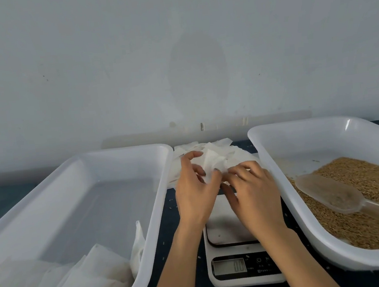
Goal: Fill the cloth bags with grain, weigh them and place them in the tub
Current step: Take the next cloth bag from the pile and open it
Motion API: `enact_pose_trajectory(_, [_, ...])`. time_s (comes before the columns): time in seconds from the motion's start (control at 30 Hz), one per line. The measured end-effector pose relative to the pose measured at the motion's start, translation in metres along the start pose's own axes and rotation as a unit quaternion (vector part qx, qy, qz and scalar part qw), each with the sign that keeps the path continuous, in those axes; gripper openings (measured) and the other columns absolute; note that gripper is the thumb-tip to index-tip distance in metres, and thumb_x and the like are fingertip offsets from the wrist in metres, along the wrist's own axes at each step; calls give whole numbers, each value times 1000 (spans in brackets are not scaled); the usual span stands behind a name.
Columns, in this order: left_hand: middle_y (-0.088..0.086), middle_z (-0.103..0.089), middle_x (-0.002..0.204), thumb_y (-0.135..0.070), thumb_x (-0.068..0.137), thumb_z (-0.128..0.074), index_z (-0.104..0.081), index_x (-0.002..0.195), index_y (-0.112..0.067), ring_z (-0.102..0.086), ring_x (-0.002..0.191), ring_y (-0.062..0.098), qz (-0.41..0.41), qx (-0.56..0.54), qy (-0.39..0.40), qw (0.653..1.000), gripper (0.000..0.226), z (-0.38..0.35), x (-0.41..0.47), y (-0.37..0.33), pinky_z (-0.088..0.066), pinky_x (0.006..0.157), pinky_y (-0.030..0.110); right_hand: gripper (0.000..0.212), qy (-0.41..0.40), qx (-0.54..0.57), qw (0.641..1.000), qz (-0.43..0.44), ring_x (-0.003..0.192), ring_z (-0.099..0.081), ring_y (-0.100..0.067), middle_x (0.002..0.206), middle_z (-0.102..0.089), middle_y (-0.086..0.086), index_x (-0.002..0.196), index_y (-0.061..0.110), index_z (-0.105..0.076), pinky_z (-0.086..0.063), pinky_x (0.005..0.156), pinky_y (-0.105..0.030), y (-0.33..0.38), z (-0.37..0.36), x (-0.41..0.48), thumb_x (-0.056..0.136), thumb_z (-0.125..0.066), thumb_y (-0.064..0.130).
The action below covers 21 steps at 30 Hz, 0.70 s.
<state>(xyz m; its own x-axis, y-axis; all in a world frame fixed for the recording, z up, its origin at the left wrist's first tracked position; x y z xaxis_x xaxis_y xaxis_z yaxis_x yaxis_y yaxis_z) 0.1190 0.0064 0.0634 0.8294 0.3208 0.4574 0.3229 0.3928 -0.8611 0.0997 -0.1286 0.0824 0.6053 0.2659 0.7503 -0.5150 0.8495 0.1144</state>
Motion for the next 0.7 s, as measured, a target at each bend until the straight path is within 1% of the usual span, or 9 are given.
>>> enact_pose_trajectory(0.07, [-13,-41,125,-33,75,-64,-40,134,-42,-47,119,3,-72,10,67,995,64,-11,-5,-15,-43,97,18,15,-9,14,1000,-15,91,-61,-26,90,-71,5,89,15,-74,-49,65,-35,-6,1,0,75,-79,12])
enact_pose_trajectory(0.1, [-14,-32,137,-29,74,-63,-35,140,-40,-35,134,7,-100,12,107,989,73,-19,-9,-20,-36,108,20,18,-7,22,1000,-20,90,-61,-26,90,-70,5,89,15,-74,-50,65,-34,-8,0,0,74,-80,8])
enact_pose_trajectory(0.17, [-9,-21,150,-21,70,-64,-27,148,-34,-16,147,11,-138,41,154,978,87,-29,-14,-23,-26,118,31,25,2,29,999,-20,91,-60,-26,90,-71,5,90,15,-73,-52,64,-33,-10,-3,0,71,-81,1])
enact_pose_trajectory(0.27, [-4,-19,158,-15,71,-75,-22,153,-20,-9,151,12,-168,97,170,966,98,-36,-16,-21,-19,122,36,29,16,39,999,15,92,-61,-23,89,-71,4,87,14,-73,-55,65,-33,-7,-5,1,66,-83,-4])
enact_pose_trajectory(0.37, [-13,-34,151,-16,73,-81,-26,150,-16,-19,148,12,-156,112,175,966,95,-35,-10,-11,-25,119,34,31,0,49,998,48,92,-64,-24,87,-73,4,84,13,-74,-57,65,-34,-3,0,3,64,-81,-9])
enact_pose_trajectory(0.43, [-27,-42,133,-19,73,-81,-33,146,-22,-31,136,1,-122,104,169,972,87,-31,-7,-2,-30,109,17,25,-31,53,996,67,94,-63,-20,87,-73,3,82,13,-75,-57,64,-31,1,7,2,69,-70,-8])
enact_pose_trajectory(0.5, [-29,-46,120,-20,74,-80,-42,139,-24,-40,118,-3,-92,117,146,978,76,-27,-5,7,-30,93,3,29,-45,48,995,79,95,-58,-16,86,-73,4,81,14,-74,-55,64,-29,5,11,1,75,-49,1])
enact_pose_trajectory(0.6, [-11,-58,106,-17,74,-79,-56,115,-15,-51,100,11,-67,137,109,982,47,-20,-1,15,-38,78,15,37,-38,28,996,80,92,-64,-21,89,-72,4,84,14,-74,-55,64,-32,6,9,0,78,-39,5])
enact_pose_trajectory(0.7, [0,-61,90,-11,76,-77,-61,96,-9,-54,87,21,-53,99,97,989,26,-16,2,18,-44,73,33,30,-16,7,998,63,94,-65,-25,93,-72,3,92,14,-75,-55,64,-36,4,4,-1,75,-62,-7])
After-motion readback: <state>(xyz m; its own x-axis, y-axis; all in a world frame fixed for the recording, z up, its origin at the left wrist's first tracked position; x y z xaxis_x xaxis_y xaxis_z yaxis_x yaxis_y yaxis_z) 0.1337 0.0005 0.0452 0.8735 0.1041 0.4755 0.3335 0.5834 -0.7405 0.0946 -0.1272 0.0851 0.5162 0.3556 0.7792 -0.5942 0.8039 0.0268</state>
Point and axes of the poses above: each hand's wrist, its own x-axis towards the middle knuckle, its own z-axis out of the back of the hand, y = z × x, the point moved 10 cm from there along x, towards the middle knuckle
